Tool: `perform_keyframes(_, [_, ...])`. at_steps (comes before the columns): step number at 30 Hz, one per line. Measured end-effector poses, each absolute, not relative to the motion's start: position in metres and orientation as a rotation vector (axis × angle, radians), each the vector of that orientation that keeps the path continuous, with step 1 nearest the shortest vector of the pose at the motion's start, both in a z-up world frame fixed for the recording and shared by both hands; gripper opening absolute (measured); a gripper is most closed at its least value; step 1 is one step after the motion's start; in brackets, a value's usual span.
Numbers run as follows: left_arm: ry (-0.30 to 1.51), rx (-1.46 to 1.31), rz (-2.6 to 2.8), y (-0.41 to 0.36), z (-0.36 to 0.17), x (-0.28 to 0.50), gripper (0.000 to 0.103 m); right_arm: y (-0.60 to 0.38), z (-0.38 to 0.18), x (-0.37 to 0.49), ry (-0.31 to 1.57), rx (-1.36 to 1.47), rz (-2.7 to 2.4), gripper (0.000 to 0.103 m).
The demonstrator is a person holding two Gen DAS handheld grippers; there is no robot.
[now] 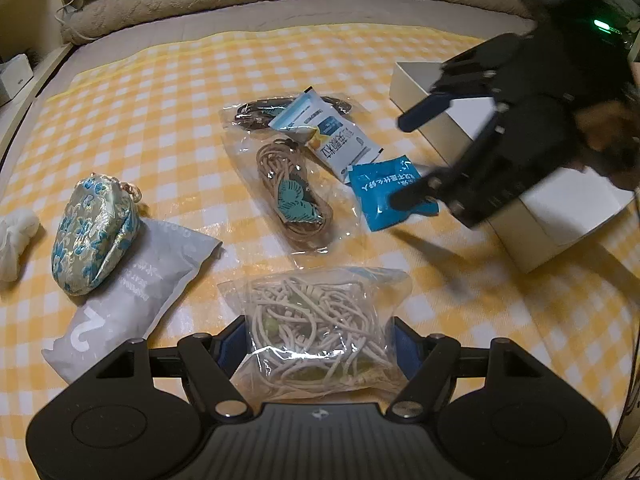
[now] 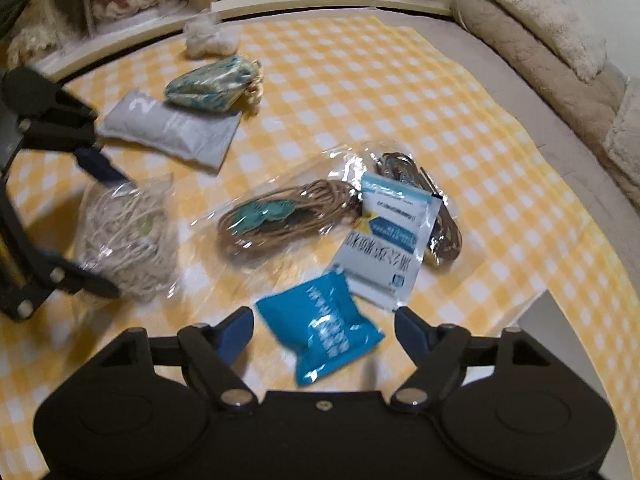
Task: Organize soft objects
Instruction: 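Lift the blue packet with the right gripper and carry it over the white box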
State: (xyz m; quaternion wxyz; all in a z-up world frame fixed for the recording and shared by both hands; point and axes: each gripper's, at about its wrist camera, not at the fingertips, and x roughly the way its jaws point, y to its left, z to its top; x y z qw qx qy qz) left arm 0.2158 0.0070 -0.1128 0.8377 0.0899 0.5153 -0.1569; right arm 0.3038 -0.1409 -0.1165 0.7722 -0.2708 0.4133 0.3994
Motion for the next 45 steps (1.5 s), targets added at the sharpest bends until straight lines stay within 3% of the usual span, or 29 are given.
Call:
perform_keyframes(8, [1.094,0.156,-0.323,0.01,-0.11,0.22,0.073,-0.146,-0.14,0.348,1.001,-0.373,0.928,0.078])
perform_keyframes(13, [1.089,0.151,-0.319,0.012,-0.109,0.22,0.073,-0.144,-0.146,0.336,1.092,-0.427,1.008,0.078])
perform_keyframes(25, [1.085,0.165,-0.308,0.014,-0.106,0.208,0.073,-0.132,-0.145,0.325,1.11,-0.417,0.923,0.06])
perform_keyframes(34, [1.015,0.124,-0.265,0.022,-0.083,0.195,0.073,-0.147,-0.125,0.301,1.076,-0.433,0.873,0.055])
perform_keyframes(45, [0.86,0.032,-0.223,0.008,-0.04,0.184,0.073,-0.182,-0.06,0.264,0.911,-0.35,0.763,0.05])
